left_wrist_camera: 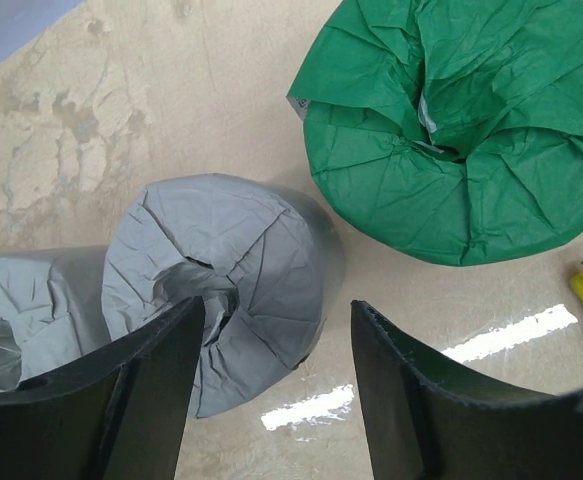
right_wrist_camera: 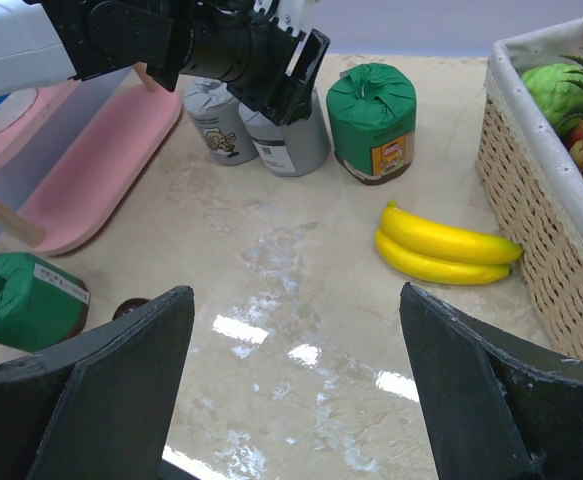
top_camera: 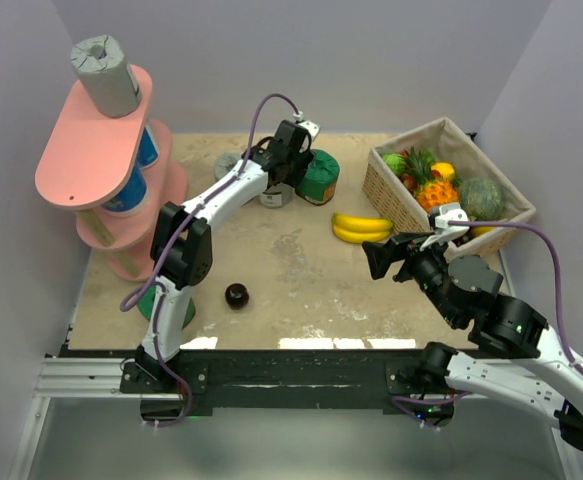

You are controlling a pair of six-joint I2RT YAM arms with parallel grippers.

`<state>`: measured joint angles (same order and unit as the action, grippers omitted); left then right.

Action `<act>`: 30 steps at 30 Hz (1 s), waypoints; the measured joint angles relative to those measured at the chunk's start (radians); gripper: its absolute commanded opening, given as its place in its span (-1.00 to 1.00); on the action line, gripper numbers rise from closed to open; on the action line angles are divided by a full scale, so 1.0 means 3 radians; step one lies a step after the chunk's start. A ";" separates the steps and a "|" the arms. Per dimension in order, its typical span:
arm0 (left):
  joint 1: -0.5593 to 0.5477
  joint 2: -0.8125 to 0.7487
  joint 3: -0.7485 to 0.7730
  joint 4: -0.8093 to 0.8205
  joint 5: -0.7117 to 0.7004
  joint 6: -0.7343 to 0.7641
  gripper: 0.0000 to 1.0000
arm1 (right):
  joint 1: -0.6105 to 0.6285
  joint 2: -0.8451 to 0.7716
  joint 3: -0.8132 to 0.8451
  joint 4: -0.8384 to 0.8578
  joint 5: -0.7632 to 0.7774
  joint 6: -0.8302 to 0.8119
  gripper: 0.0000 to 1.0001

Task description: Place and organize the paper towels onto the shelf

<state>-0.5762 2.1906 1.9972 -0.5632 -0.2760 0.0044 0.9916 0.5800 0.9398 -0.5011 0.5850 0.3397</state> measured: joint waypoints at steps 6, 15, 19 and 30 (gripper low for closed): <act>0.0000 0.0022 -0.0014 0.0093 -0.0069 0.0088 0.30 | 0.0000 0.0000 0.0000 -0.0001 0.0008 -0.0003 0.75; 0.0000 0.0083 -0.0145 0.0160 -0.0116 0.0137 0.25 | 0.0000 -0.0046 0.0000 -0.0024 0.0034 -0.0001 0.75; 0.0003 0.0128 -0.0165 0.0169 -0.0113 0.0137 0.12 | 0.0000 -0.0045 0.0000 -0.0025 0.0064 -0.0003 0.75; 0.0019 0.0135 -0.0214 0.0254 -0.0079 0.0139 -0.25 | 0.0000 -0.0045 0.0000 -0.0025 0.0086 -0.0001 0.75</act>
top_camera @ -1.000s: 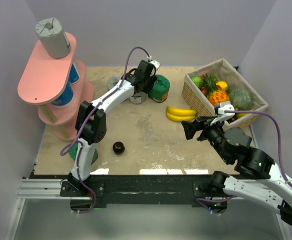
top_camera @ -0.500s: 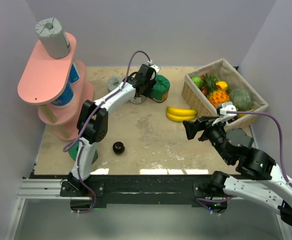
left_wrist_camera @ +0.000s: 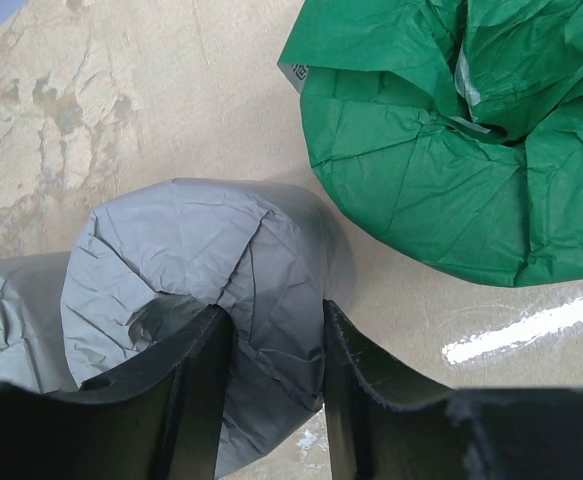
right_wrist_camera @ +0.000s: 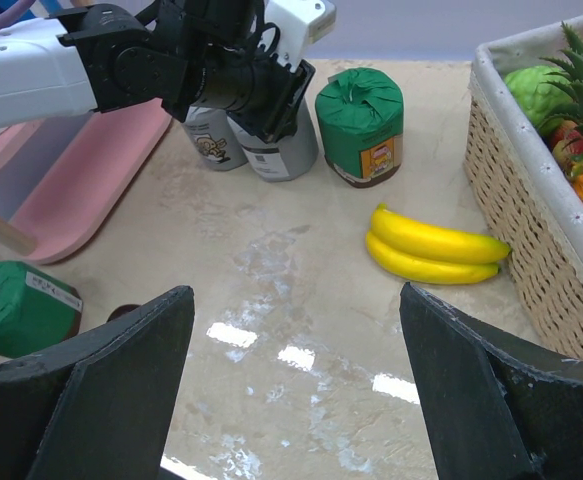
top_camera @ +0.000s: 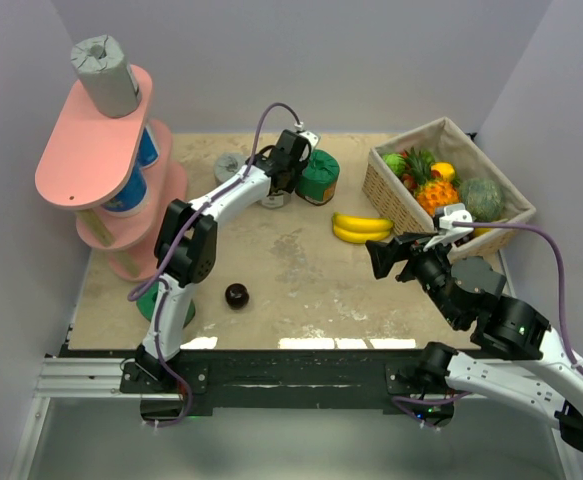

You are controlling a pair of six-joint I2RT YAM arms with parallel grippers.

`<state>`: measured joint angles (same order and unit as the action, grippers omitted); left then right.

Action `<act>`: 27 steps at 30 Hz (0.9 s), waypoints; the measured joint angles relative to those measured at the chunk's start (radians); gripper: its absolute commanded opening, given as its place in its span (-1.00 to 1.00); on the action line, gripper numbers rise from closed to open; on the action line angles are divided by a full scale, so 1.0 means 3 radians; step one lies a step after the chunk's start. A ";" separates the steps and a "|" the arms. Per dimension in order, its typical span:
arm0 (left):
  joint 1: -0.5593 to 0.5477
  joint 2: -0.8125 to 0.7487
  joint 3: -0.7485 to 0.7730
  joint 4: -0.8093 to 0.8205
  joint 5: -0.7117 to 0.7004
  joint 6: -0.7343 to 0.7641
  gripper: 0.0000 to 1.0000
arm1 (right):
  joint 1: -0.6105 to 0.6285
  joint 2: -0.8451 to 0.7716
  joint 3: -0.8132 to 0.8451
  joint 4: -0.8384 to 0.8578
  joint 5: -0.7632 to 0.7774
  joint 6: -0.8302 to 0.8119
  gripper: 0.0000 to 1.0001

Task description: Place and organize the paper towels onto the shelf

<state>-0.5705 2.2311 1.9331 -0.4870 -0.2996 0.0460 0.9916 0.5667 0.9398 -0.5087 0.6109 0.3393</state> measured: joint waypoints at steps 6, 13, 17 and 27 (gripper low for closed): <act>-0.0001 -0.0058 -0.0029 -0.0092 0.0001 -0.0019 -0.29 | 0.0001 0.0000 0.0000 0.0000 0.0000 -0.0001 0.75; -0.0066 -0.0380 -0.0100 -0.0383 -0.0019 -0.0032 -0.31 | 0.0000 0.0003 0.0000 0.0001 0.0000 -0.0024 0.75; -0.0132 -0.0727 -0.0103 -0.0507 -0.0050 -0.0034 -0.30 | 0.0000 0.0010 0.0000 0.0003 0.0005 -0.0051 0.75; -0.0188 -0.1254 0.0361 -0.1024 -0.0375 -0.0271 -0.30 | 0.0000 0.0081 0.0000 0.0024 0.0001 -0.0058 0.75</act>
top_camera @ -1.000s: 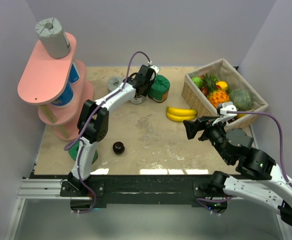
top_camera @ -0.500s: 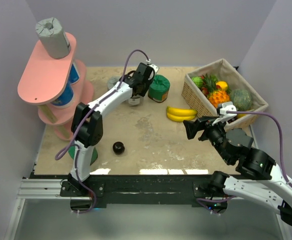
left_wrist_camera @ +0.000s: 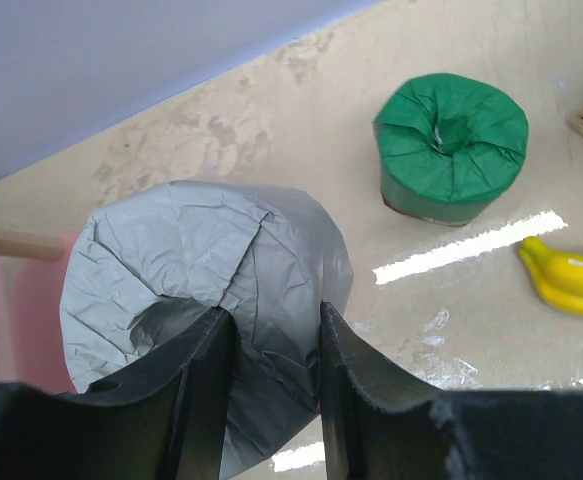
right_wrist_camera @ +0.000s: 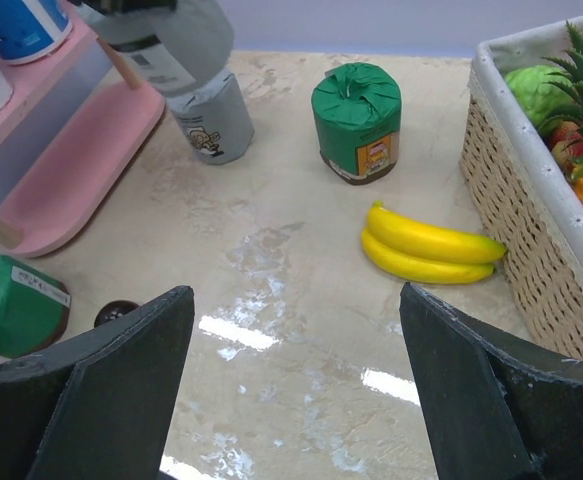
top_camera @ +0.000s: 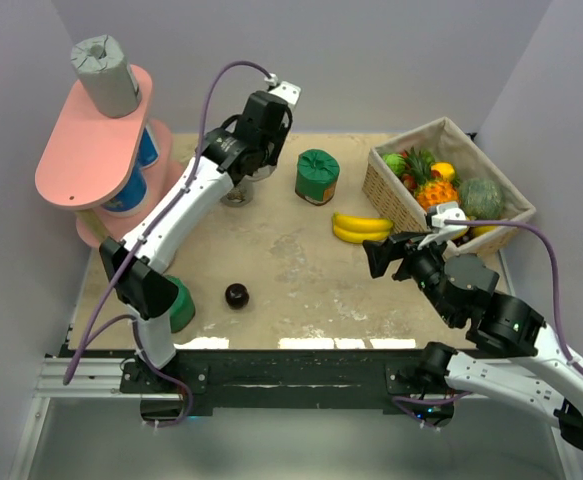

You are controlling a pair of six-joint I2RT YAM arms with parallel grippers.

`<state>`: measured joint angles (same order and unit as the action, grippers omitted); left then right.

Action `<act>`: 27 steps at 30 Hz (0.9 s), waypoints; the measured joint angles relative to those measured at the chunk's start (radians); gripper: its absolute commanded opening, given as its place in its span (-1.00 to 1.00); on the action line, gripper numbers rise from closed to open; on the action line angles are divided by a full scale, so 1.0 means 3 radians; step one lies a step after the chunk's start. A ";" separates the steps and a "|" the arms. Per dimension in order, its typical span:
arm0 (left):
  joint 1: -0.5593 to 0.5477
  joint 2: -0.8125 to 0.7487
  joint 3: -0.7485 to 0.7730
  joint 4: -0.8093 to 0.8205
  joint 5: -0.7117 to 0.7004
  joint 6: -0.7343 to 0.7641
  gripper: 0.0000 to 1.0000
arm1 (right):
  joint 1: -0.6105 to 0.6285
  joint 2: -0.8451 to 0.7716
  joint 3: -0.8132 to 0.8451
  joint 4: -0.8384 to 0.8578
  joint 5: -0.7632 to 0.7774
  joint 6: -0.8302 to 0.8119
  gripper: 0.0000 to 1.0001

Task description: Place and organize the paper towels onto the shelf

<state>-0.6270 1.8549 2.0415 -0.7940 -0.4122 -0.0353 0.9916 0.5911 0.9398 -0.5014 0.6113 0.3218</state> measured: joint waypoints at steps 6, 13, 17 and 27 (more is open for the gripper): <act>0.0000 -0.0219 0.0245 -0.0329 -0.0323 -0.0112 -0.27 | 0.0000 0.0014 0.0001 0.0003 0.0000 0.0001 0.75; 0.0000 -0.0566 0.0511 -0.0568 -0.0821 -0.0078 -0.27 | 0.0000 0.0053 0.0001 0.0004 -0.0013 0.0033 0.75; 0.0000 -0.0739 0.0595 -0.0573 -0.1150 0.0039 -0.29 | 0.0000 0.0106 0.0001 0.0006 -0.0034 0.0051 0.75; 0.0127 -0.0871 0.0595 -0.0423 -0.1675 0.0398 -0.32 | 0.0000 0.0121 0.0001 0.0005 -0.0079 0.0064 0.75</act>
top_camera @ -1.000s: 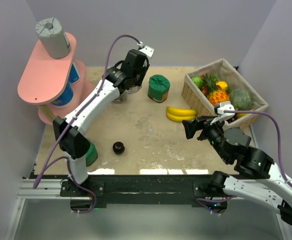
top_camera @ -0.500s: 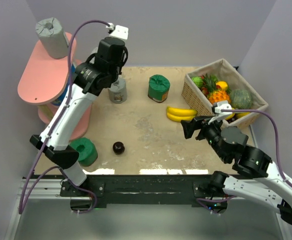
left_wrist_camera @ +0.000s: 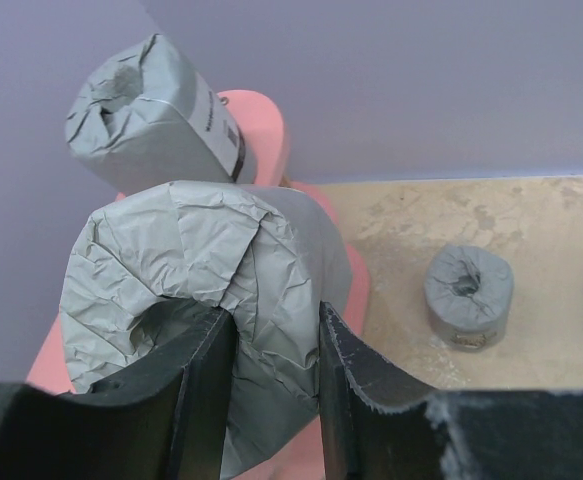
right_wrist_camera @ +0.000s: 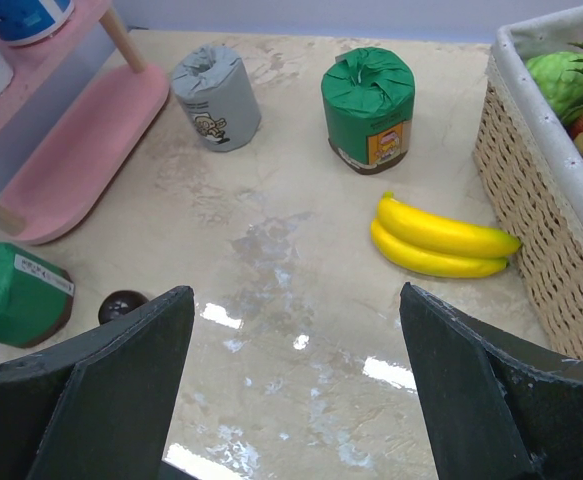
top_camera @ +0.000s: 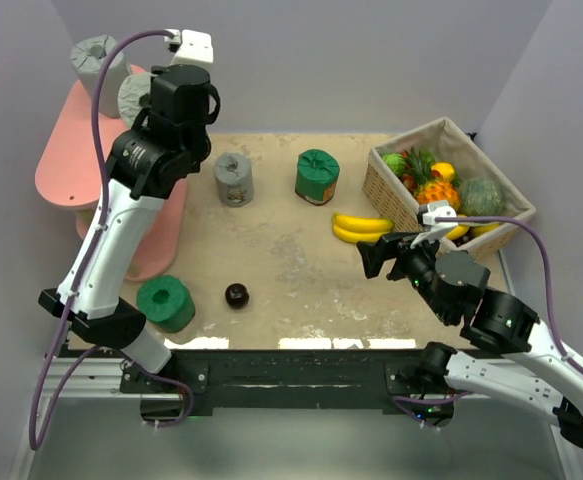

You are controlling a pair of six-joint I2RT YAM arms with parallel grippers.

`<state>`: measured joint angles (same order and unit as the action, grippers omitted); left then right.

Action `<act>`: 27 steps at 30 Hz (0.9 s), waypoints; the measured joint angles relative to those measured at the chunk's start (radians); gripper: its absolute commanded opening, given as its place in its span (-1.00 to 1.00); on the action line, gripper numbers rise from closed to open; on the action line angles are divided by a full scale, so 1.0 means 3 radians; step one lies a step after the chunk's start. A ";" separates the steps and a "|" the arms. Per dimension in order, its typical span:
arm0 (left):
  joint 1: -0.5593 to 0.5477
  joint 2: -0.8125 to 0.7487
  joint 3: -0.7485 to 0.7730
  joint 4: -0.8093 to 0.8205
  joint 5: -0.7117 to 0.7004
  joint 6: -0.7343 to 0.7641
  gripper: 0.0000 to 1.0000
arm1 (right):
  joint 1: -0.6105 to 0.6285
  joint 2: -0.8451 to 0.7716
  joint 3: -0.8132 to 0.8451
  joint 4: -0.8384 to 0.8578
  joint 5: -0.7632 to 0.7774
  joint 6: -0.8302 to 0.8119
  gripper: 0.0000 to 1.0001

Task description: Place and organize the paper towels onto the shelf

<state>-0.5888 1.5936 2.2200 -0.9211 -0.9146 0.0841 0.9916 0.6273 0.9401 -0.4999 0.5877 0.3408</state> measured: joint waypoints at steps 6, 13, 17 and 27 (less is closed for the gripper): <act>0.0338 -0.0001 0.0000 0.0149 -0.0053 0.0111 -0.32 | 0.0000 -0.0009 0.0000 -0.0005 0.0004 -0.0003 0.75; 0.0498 -0.0001 -0.0010 0.0234 -0.0160 0.0198 -0.31 | 0.0000 -0.0062 0.0001 -0.0004 0.0010 -0.0004 0.75; 0.0502 -0.0001 -0.0099 0.0342 -0.0299 0.0291 -0.31 | 0.0000 -0.0064 0.0001 -0.0006 0.0013 -0.0004 0.75; 0.0572 0.0006 -0.0215 0.0539 -0.0529 0.0484 -0.25 | 0.0000 -0.0067 0.0001 -0.0010 0.0017 -0.0005 0.75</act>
<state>-0.4171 1.5955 2.1555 -0.7593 -1.0733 0.2295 0.9916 0.6071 0.9405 -0.5030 0.5926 0.3393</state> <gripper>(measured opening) 0.395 0.874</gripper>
